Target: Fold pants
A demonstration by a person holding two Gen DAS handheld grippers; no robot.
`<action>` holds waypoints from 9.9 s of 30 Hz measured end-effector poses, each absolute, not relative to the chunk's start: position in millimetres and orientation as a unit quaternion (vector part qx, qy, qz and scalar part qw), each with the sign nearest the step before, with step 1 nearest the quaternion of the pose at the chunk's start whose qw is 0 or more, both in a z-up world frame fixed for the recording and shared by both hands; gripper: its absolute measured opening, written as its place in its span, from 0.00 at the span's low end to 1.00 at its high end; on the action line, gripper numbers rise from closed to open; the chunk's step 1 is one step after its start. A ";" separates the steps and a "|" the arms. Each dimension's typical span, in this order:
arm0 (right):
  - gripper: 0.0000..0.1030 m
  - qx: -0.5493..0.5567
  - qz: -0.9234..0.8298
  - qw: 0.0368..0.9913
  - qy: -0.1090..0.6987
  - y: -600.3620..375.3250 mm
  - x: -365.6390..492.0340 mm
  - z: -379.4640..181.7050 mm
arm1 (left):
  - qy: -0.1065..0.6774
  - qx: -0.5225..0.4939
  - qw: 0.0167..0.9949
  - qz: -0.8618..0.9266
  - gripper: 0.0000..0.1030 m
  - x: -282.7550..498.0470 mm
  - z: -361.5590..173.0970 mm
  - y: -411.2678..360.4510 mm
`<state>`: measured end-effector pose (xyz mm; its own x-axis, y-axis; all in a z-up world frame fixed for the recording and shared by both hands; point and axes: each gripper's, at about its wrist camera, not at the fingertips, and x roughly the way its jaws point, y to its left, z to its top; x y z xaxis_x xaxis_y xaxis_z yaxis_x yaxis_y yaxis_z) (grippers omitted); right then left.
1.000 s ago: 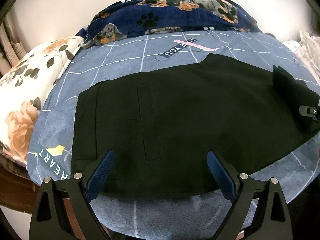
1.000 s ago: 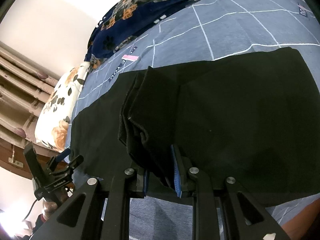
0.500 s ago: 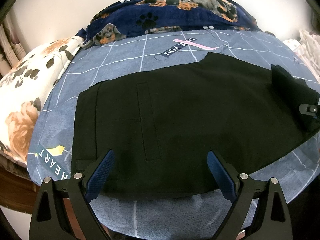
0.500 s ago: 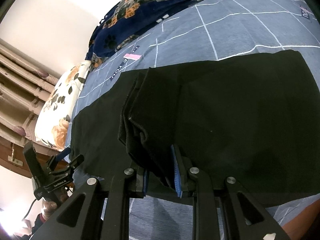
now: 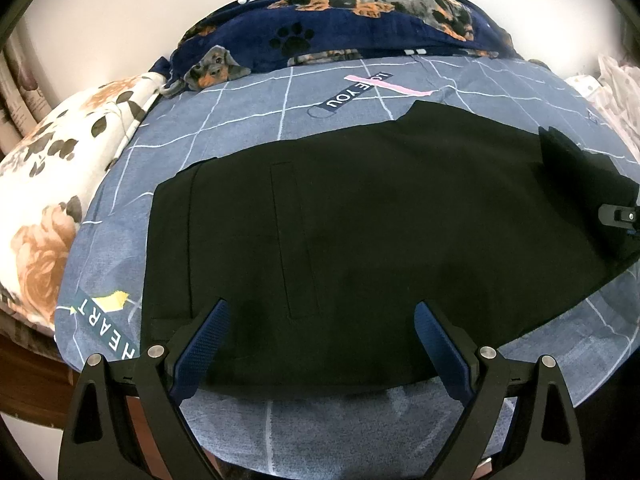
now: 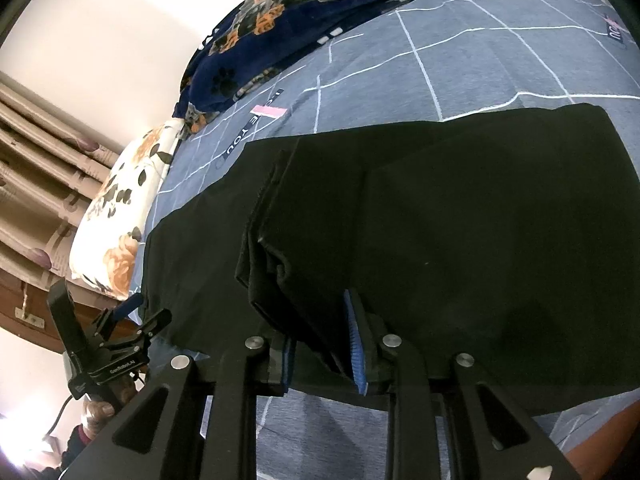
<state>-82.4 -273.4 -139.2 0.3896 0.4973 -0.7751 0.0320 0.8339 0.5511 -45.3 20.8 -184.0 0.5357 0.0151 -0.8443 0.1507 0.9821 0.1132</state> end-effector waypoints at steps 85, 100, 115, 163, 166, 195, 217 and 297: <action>0.23 0.370 0.165 0.787 0.465 -374.9 -65.8 -118.9 | 0.490 0.060 0.870 -0.015 0.91 -39.9 -180.2 34.4; 0.00 0.360 0.068 0.790 0.492 -462.9 -49.6 -177.9 | 0.506 0.068 0.860 -0.004 0.91 -34.9 -190.5 32.7; 0.10 0.382 0.229 0.784 0.433 -461.9 -117.8 -135.3 | 0.502 0.062 0.863 -0.006 0.91 -35.5 -186.4 34.8; 0.71 0.353 0.317 0.737 0.482 -290.0 -89.7 -100.8 | 0.543 -0.150 0.796 -0.220 0.89 7.9 -207.6 178.3; 0.72 0.359 0.315 0.733 0.485 -287.2 -88.0 -104.0 | 0.541 -0.186 0.779 -0.256 0.89 10.3 -205.7 180.7; 0.84 0.362 0.310 0.717 0.509 -267.5 -80.5 -123.8 | 0.525 -0.270 0.751 -0.296 0.79 17.4 -209.8 191.1; 0.85 0.351 0.310 0.724 0.506 -263.9 -79.4 -119.9 | 0.476 -0.253 0.824 -0.176 0.26 -1.7 -168.7 176.9; 0.88 0.413 0.306 0.720 0.466 -288.4 -78.1 -113.7 | 0.388 -0.142 0.885 -0.216 0.15 -7.8 -45.8 40.1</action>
